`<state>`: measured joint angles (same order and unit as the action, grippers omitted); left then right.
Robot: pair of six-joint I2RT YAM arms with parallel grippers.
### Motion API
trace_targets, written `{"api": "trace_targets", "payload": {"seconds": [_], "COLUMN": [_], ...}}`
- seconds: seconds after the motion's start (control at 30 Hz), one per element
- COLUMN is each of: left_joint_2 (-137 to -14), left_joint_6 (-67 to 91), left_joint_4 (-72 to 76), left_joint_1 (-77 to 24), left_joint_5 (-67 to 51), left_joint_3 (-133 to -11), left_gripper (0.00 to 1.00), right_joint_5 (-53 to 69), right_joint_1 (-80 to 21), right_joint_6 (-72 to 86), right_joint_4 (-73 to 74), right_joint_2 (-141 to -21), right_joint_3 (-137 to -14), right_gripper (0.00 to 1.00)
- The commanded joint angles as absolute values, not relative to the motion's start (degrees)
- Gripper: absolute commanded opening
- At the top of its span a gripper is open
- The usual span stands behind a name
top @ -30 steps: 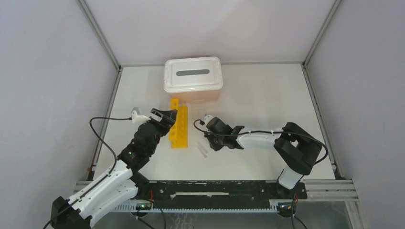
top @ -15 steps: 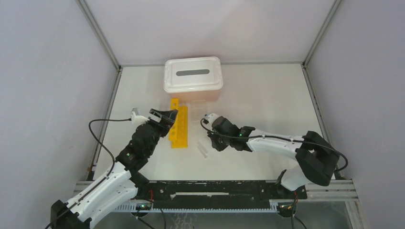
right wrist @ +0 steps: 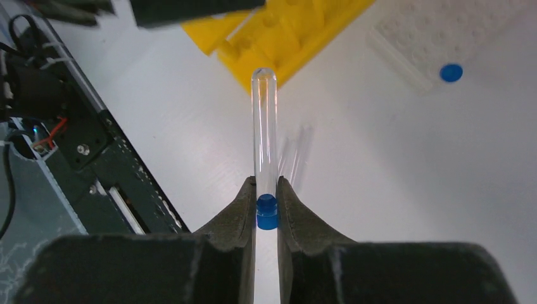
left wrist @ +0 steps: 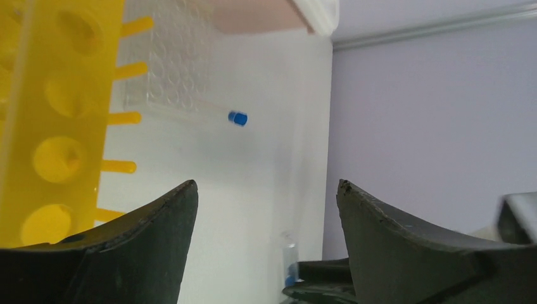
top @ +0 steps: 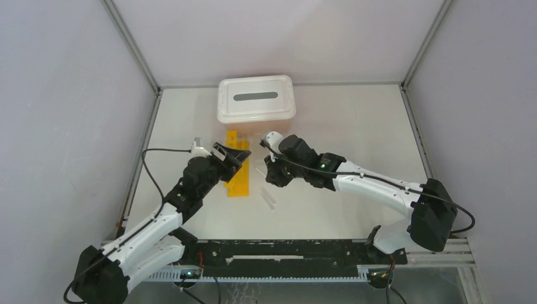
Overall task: Organize the chemistry lab equipment
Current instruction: Pick up the test tube at the center of the board.
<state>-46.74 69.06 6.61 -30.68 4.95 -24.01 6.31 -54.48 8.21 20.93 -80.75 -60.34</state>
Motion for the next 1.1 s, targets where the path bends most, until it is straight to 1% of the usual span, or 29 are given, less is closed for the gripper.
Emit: {"api": "trace_targets", "payload": {"seconds": [0.0,0.1,0.27,0.33,0.37,0.4,0.5,0.6,0.77,0.87,1.0,1.07], "left_joint_2": [-50.9,-52.7,-52.6,-52.4,-52.5,-52.7,-54.9,-58.8,-64.4,-65.6,-65.4,-65.2], "left_joint_6": [70.9,71.7,71.7,71.3,71.0,70.6,68.1,66.5,67.1,67.4,66.9,66.7], "left_joint_4": [13.6,16.1,16.2,16.3,16.4,16.6,16.7,17.9,24.9,26.5,26.5,26.6], "left_joint_1": [-30.2,-30.2,-29.8,-29.4,-29.1,-28.8,-27.5,-26.2,-25.5,-25.3,-24.7,-24.2], "left_joint_5": [-5.8,-7.8,-9.1,-10.1,-10.8,-11.9,-17.6,-23.6,-31.3,-33.1,-34.1,-35.0], "left_joint_3": [-23.5,-23.3,-23.4,-23.3,-23.3,-23.3,-23.9,-23.9,-23.1,-23.1,-23.3,-23.3], "left_gripper": [0.82,0.74,0.68,0.62,0.58,0.54,0.49,0.48,0.45,0.41,0.40,0.37], "right_joint_5": [8.3,8.6,9.3,9.9,10.1,10.3,11.1,12.2,13.7,13.7,13.9,13.8], "right_joint_1": [-54.4,-54.3,-53.8,-53.4,-53.2,-53.2,-52.4,-51.6,-50.8,-50.9,-51.1,-51.2], "right_joint_6": [6.2,5.7,4.9,4.6,4.2,3.8,2.4,0.9,0.5,0.3,0.1,0.1], "right_joint_4": [21.7,22.8,23.5,23.5,23.6,23.9,24.9,26.1,27.1,28.1,28.9,29.2], "right_joint_2": [-82.6,-84.9,-87.4,-87.8,-88.2,-88.4,-88.5,-88.1,-88.1,-88.6,-89.2,-89.2], "right_joint_3": [-66.3,-69.0,-71.1,-71.4,-71.7,-71.9,-72.5,-72.7,-72.7,-73.1,-73.3,-73.3], "right_gripper": [0.18,0.18,0.18,0.18,0.18,0.18,0.18,0.18,0.18,0.18,0.18,0.18]}}
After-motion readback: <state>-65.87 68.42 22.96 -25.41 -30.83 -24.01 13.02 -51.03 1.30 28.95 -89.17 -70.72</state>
